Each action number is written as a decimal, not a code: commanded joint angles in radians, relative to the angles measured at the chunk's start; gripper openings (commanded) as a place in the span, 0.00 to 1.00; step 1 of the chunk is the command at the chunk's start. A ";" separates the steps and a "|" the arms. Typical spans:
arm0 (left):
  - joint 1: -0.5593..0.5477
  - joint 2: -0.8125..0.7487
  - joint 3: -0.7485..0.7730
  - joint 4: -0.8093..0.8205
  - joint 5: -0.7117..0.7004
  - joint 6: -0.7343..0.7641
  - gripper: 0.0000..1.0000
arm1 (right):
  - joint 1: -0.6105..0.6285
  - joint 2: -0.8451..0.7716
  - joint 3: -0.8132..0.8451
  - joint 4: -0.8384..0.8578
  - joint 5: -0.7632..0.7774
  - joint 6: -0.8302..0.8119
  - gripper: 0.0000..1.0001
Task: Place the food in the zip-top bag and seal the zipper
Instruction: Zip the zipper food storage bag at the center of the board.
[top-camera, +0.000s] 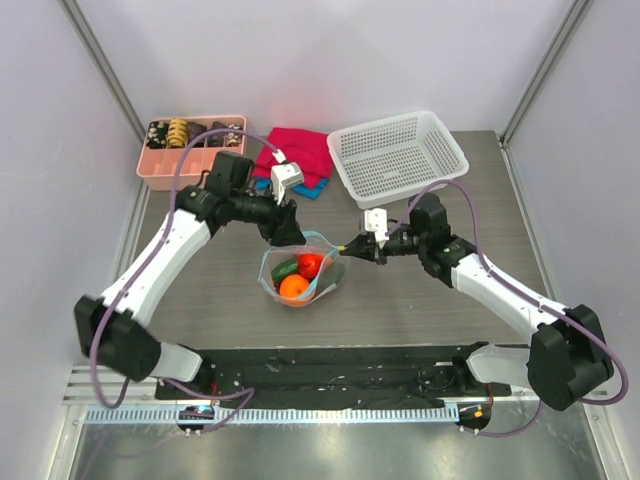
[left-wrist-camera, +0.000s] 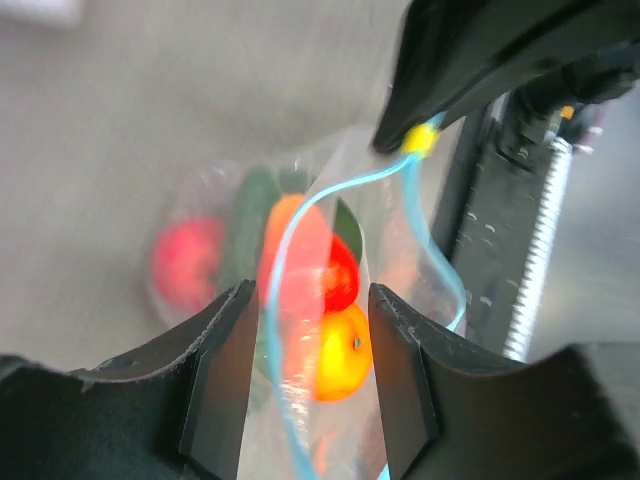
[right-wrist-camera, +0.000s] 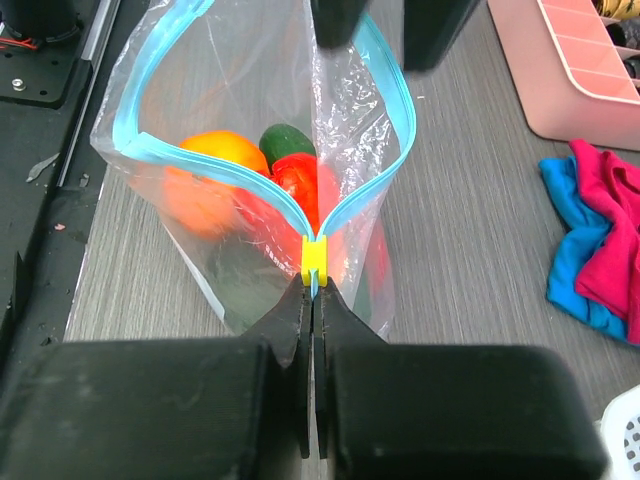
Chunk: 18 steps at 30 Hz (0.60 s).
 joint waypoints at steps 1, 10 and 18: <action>-0.123 -0.175 -0.058 0.276 -0.141 0.016 0.52 | 0.015 -0.044 0.033 0.001 0.008 0.001 0.01; -0.358 -0.150 -0.042 0.261 -0.374 0.200 0.47 | 0.052 -0.091 0.048 -0.030 0.049 0.064 0.01; -0.388 -0.122 -0.079 0.284 -0.333 0.226 0.40 | 0.075 -0.116 0.053 -0.016 0.089 0.133 0.01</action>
